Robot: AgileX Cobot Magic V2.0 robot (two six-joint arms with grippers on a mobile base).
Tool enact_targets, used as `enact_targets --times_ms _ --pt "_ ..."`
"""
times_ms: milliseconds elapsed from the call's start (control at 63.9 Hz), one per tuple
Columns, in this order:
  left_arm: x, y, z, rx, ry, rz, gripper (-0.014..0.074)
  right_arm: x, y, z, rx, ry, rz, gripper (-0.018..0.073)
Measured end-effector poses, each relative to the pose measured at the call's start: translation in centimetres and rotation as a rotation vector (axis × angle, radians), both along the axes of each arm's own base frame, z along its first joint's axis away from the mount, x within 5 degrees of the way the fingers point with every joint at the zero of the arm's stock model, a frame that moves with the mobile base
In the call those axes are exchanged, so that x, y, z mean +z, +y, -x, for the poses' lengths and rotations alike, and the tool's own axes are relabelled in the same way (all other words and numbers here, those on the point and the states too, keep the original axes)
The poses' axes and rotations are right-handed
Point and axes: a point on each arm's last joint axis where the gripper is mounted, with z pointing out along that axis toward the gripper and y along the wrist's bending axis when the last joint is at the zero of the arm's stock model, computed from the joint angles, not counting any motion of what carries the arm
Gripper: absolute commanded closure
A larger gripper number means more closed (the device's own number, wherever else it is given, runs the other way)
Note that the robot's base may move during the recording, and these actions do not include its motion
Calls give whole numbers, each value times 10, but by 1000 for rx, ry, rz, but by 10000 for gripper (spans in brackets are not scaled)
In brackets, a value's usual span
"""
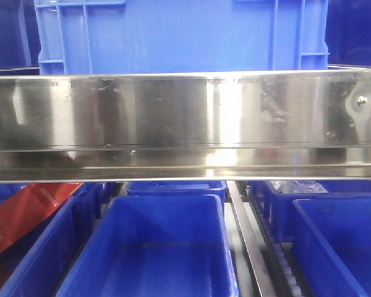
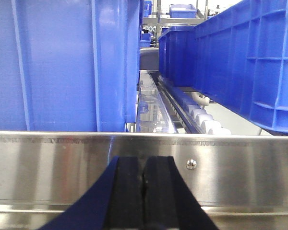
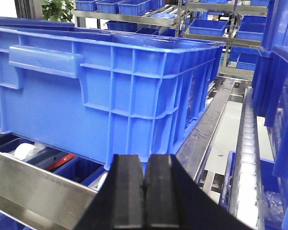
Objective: Place valve from conveyor to right shelf box
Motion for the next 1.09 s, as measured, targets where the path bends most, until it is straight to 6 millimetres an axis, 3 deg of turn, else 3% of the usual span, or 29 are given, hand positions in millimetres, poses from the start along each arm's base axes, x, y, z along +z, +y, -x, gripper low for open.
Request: enact_targets --times_ms 610,1095 --pt "0 0 0 0 0 0 707 -3 -2 -1 -30 0 0 718" --pt "0 0 0 0 -1 0 707 -70 -34 19 -392 -16 -82 718"
